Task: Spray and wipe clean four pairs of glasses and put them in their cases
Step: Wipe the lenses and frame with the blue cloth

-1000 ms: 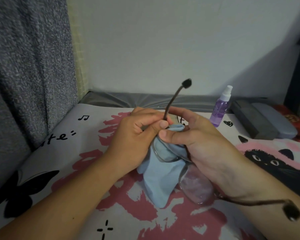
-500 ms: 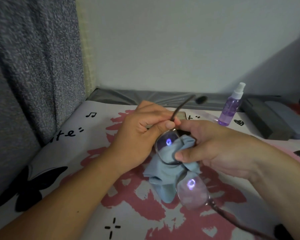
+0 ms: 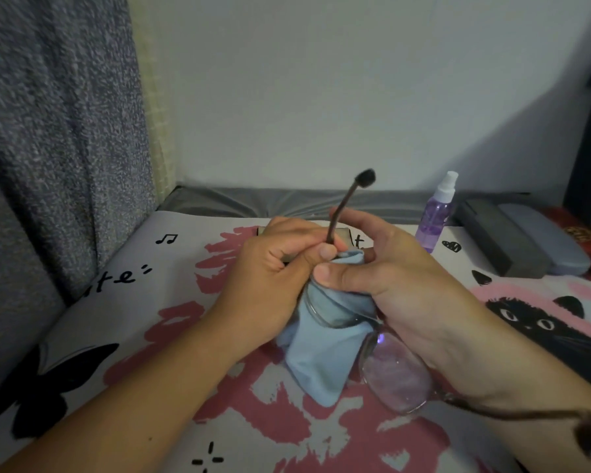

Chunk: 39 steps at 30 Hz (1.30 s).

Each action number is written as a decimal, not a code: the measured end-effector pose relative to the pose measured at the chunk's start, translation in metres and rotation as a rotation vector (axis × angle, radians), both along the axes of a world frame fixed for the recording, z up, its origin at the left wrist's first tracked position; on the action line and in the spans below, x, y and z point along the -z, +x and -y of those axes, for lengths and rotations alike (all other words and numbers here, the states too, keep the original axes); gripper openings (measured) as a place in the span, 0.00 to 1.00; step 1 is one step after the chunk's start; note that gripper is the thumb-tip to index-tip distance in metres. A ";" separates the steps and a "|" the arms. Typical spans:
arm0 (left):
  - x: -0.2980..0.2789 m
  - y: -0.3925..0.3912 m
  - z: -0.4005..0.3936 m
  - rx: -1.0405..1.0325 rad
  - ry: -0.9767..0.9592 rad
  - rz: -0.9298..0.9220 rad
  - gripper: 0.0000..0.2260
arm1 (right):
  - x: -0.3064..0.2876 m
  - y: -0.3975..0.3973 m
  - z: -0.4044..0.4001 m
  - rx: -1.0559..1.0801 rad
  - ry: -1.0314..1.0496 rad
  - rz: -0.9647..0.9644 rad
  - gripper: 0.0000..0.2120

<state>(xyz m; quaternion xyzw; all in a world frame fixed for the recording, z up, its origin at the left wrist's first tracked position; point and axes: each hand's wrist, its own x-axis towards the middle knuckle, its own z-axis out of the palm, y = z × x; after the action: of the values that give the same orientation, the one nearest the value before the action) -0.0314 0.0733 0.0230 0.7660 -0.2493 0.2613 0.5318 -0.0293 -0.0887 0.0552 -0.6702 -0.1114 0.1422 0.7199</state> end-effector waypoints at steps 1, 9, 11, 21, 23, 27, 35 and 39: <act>0.000 0.000 -0.003 -0.012 -0.009 -0.001 0.10 | 0.000 0.000 0.000 0.020 0.003 0.005 0.35; 0.001 0.003 -0.016 -0.067 -0.030 0.033 0.07 | 0.002 0.004 0.004 -0.043 -0.103 0.062 0.32; -0.001 0.004 -0.019 -0.063 -0.031 0.058 0.07 | -0.001 0.007 0.011 -0.162 -0.207 0.085 0.34; 0.003 0.000 -0.006 0.080 0.039 0.018 0.05 | 0.001 -0.002 0.001 -0.304 -0.355 0.151 0.25; 0.004 0.003 -0.004 0.051 0.016 0.019 0.07 | 0.004 0.001 -0.002 -0.204 -0.254 0.152 0.31; 0.003 0.003 0.002 0.000 -0.030 0.005 0.07 | 0.006 0.005 -0.001 0.016 -0.043 0.059 0.41; 0.005 0.002 -0.005 -0.097 -0.011 0.074 0.07 | 0.004 0.008 0.003 0.148 -0.093 0.194 0.26; 0.005 0.001 -0.016 -0.213 -0.048 0.128 0.06 | -0.007 0.022 0.026 0.346 -0.214 0.365 0.11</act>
<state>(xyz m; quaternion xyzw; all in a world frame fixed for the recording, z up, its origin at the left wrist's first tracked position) -0.0302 0.0893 0.0183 0.7571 -0.1934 0.3705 0.5022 -0.0073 -0.1145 0.0625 -0.7660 -0.1074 -0.0950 0.6267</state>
